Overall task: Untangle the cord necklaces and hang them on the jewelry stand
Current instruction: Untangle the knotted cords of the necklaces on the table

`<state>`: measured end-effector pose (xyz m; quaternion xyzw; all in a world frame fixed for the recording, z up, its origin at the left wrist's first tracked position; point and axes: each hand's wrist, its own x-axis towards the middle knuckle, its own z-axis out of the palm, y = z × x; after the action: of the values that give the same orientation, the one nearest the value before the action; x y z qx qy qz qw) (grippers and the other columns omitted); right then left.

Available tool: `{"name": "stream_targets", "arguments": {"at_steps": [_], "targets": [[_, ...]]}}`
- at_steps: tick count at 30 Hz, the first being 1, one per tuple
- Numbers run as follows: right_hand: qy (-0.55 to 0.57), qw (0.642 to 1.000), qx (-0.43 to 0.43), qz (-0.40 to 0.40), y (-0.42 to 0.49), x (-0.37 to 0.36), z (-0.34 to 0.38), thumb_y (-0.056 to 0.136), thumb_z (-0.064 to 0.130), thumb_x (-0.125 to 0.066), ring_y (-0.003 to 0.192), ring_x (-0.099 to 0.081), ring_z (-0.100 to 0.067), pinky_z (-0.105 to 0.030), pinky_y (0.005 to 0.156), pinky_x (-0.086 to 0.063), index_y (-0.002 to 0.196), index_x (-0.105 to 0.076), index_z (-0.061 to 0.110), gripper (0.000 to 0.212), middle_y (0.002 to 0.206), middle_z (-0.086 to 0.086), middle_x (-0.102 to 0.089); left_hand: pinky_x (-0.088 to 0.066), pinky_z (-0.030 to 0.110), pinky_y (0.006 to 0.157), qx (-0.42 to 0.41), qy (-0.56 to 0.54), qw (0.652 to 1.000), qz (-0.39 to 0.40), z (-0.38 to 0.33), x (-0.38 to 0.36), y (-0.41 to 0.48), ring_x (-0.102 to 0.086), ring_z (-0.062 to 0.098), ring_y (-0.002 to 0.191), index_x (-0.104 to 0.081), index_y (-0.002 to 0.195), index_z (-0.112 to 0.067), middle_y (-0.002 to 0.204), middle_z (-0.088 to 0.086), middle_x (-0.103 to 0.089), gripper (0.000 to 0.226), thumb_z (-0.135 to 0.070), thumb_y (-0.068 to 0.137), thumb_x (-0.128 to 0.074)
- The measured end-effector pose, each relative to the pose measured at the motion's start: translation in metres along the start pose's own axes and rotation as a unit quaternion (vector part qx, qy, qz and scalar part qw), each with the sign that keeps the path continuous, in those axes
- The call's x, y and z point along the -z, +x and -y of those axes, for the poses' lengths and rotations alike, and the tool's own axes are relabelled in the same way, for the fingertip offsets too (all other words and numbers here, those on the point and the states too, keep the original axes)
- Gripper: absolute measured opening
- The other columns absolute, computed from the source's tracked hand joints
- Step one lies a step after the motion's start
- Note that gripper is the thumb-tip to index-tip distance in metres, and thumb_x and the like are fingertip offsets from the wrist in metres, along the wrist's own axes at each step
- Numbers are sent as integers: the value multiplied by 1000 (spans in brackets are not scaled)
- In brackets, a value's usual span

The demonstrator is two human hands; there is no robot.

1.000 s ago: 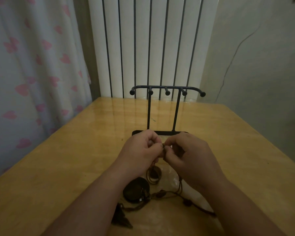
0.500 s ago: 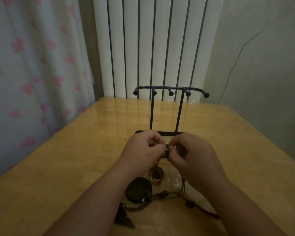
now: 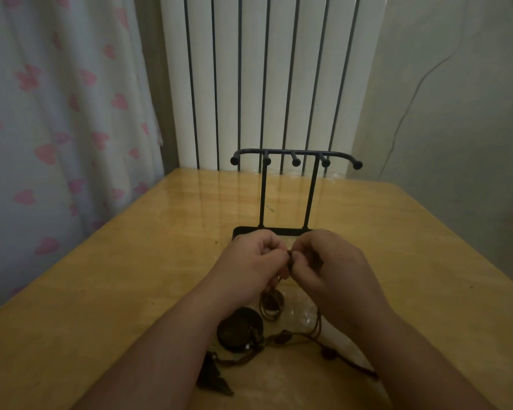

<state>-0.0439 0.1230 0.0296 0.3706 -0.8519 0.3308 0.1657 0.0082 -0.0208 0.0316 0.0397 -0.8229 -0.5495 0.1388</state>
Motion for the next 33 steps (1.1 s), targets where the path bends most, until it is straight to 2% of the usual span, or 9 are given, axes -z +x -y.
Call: {"name": "stream_targets", "arguments": {"at_steps": [8, 18, 33], "targets": [[12, 1000, -4, 3, 1, 1, 0, 87, 31, -55, 70, -47, 0, -15, 59, -34, 88, -56, 32, 2, 76, 19, -49, -48, 28, 59, 7, -8, 1000, 2, 0, 0, 0, -58, 9, 59, -63, 81, -23, 60, -8, -64, 15, -17, 93, -56], [22, 1000, -10, -5, 0, 1, 0, 89, 26, -59, 68, -46, 0, -15, 57, -33, 88, -56, 32, 6, 75, 18, -49, -44, 27, 55, 9, -20, 1000, -1, -2, 0, -1, -54, 9, 56, -62, 80, -20, 60, -6, -64, 16, -14, 93, -54], [38, 999, -12, 2, 0, 0, 2, 88, 29, -55, 69, -49, -2, -16, 57, -36, 85, -55, 34, 5, 75, 16, -52, -40, 28, 56, 17, -23, 999, 25, -1, 0, -2, -49, 8, 57, -58, 73, -27, 59, -8, -58, 25, -15, 94, -50]]}}
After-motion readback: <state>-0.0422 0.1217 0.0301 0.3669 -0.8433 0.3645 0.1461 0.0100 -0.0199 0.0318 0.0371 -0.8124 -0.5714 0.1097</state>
